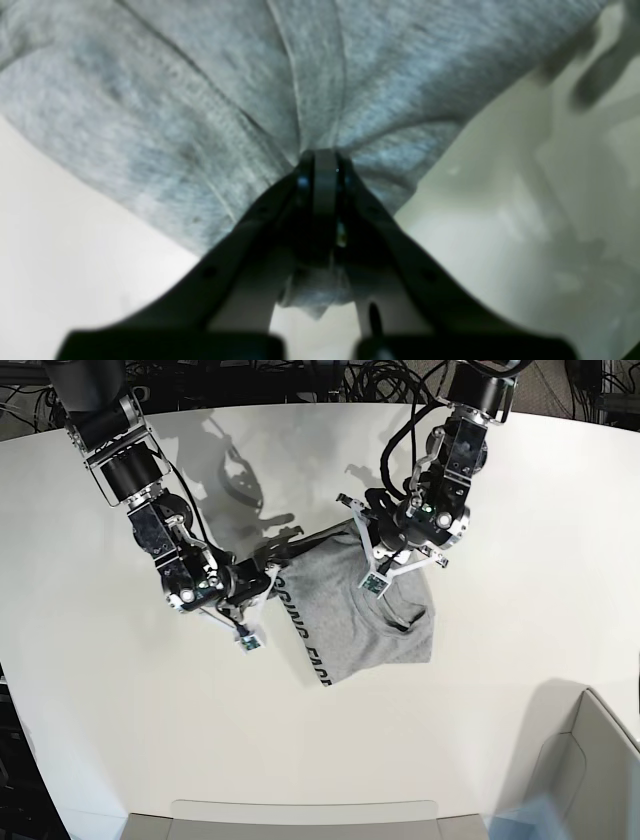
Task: Fold the T-shirt properly
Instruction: 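Grasp the bundle's lettered edge with both grippers and lift it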
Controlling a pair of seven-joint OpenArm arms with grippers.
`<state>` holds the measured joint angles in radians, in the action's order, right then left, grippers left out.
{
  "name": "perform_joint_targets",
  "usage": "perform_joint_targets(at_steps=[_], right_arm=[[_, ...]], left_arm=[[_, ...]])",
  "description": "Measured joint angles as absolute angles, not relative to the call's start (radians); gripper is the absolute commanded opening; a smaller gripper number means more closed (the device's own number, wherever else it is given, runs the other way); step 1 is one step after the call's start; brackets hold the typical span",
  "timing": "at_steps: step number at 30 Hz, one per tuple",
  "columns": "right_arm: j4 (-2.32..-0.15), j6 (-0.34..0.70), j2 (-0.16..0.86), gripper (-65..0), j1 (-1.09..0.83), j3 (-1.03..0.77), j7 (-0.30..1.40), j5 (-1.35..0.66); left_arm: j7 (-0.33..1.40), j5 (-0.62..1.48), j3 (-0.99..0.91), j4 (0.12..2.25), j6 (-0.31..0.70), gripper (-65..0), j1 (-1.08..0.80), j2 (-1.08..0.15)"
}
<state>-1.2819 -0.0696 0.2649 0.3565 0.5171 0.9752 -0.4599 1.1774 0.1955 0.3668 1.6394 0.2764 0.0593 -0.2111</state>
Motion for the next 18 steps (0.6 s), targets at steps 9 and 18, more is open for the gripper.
perform_joint_targets(at_steps=[9,18], right_arm=[[-1.303,-0.072,0.17,-65.0,0.355,0.679,0.959,-0.456],[-1.513,-0.071,0.176,-65.0,0.219,0.639,1.003,-0.474]], left_arm=[[1.177,0.172,0.289,1.471,0.268,-65.0,0.218,-0.251],[0.959,0.164,0.292,1.161,0.266,-65.0,0.44,-0.212]])
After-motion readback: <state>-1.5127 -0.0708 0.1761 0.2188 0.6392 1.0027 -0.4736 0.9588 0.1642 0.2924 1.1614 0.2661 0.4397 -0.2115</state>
